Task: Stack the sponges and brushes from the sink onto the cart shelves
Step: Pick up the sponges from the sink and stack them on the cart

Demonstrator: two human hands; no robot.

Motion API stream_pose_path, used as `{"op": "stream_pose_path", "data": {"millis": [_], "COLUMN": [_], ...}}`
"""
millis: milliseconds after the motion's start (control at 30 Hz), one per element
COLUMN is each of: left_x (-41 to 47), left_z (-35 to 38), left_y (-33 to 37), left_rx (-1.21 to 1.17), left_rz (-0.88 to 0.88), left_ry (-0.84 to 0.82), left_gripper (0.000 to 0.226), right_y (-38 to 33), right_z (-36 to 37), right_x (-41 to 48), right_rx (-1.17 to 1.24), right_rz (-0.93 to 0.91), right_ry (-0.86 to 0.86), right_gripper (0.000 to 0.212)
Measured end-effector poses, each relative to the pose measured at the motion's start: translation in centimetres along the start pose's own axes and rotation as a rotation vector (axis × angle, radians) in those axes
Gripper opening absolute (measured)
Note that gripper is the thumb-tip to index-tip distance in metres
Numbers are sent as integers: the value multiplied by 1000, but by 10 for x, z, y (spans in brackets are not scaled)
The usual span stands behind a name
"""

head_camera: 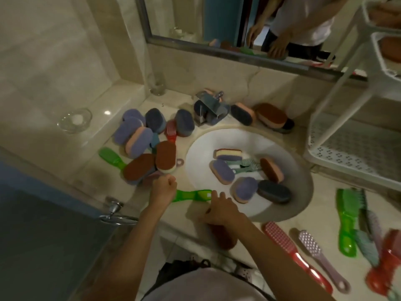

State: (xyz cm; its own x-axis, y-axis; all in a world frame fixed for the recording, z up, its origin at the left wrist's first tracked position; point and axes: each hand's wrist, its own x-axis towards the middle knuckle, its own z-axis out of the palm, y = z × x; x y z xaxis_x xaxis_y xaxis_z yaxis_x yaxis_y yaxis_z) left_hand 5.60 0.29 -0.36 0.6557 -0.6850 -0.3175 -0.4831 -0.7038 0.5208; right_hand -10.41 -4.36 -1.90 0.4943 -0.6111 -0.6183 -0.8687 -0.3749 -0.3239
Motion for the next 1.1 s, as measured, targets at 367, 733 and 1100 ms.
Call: {"op": "stream_pose_path", "data": {"millis": [367, 733, 1100], "left_x": [34, 101, 58], "left_z": [-5, -16, -67], "left_y": [3, 12, 70], "left_rx": [24, 353, -4], "left_rz": [102, 44, 160], "left_ry": [145, 15, 54], "left_gripper": [27, 107, 91], "right_y": [-3, -33, -6], "right_z": [-12, -77, -110], "right_x": [8, 15, -22], "right_rx": [41, 409, 490], "right_rz": [92, 38, -82], "right_ry": [125, 454, 789], "right_gripper": [65, 58, 41]}}
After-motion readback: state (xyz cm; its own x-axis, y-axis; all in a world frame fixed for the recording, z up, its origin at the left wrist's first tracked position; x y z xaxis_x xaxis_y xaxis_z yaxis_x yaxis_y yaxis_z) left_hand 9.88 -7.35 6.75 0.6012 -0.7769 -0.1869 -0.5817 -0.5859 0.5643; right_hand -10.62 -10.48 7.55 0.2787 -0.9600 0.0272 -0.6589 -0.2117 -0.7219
